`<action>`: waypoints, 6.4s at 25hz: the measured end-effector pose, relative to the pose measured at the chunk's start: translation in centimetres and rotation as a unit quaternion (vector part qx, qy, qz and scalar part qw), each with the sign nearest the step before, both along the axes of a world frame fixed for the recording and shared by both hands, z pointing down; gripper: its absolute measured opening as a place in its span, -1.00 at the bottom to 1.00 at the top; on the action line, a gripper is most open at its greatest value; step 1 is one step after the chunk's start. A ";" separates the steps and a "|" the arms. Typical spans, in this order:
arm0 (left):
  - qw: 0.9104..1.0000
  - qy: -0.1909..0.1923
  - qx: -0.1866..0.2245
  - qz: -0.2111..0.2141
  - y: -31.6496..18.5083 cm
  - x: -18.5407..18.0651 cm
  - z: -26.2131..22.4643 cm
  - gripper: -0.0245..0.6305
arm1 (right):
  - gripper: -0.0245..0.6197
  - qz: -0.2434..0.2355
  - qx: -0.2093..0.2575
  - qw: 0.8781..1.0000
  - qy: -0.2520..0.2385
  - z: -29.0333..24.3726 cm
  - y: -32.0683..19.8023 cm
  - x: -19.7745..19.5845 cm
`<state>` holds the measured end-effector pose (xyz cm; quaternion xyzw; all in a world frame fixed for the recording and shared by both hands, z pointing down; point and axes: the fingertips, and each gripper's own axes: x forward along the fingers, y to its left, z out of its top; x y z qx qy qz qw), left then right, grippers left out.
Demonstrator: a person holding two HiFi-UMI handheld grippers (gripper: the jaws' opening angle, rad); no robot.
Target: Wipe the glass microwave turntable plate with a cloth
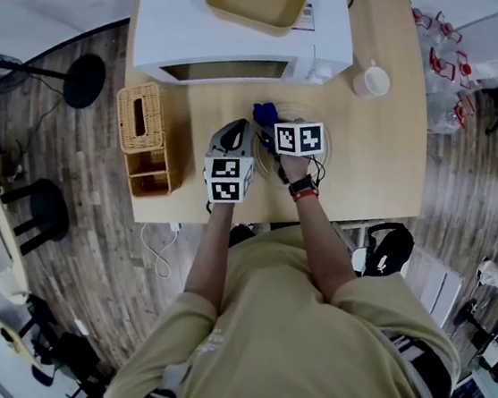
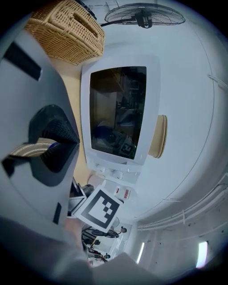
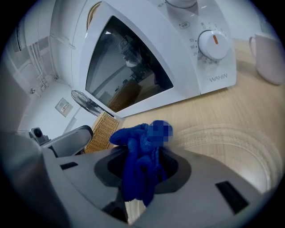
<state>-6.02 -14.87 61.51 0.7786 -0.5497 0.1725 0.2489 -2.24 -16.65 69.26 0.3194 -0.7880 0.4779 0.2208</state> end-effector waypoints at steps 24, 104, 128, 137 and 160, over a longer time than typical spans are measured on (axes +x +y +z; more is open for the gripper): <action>1.000 0.006 -0.009 0.014 -1.1 1.7 1.1 -0.87 | -0.51 0.026 0.011 0.999 0.041 1.2 -0.6 3.5; 0.999 0.005 -0.034 0.015 1.3 2.0 -0.6 -0.87 | -0.50 0.040 -0.048 0.998 -0.033 -2.2 0.5 6.7; 0.999 0.013 -0.049 -0.020 3.3 -3.1 0.6 -0.87 | -0.50 -0.030 -0.079 0.996 -0.031 1.3 3.4 -1.6; 0.999 0.010 -0.053 -0.010 3.1 -2.1 0.7 -0.87 | -0.50 -0.022 -0.081 0.996 -0.022 1.5 3.1 -0.9; 0.998 0.011 -0.061 0.016 3.3 0.5 0.9 -0.87 | -0.50 -0.009 -0.067 0.997 0.023 1.5 2.8 3.0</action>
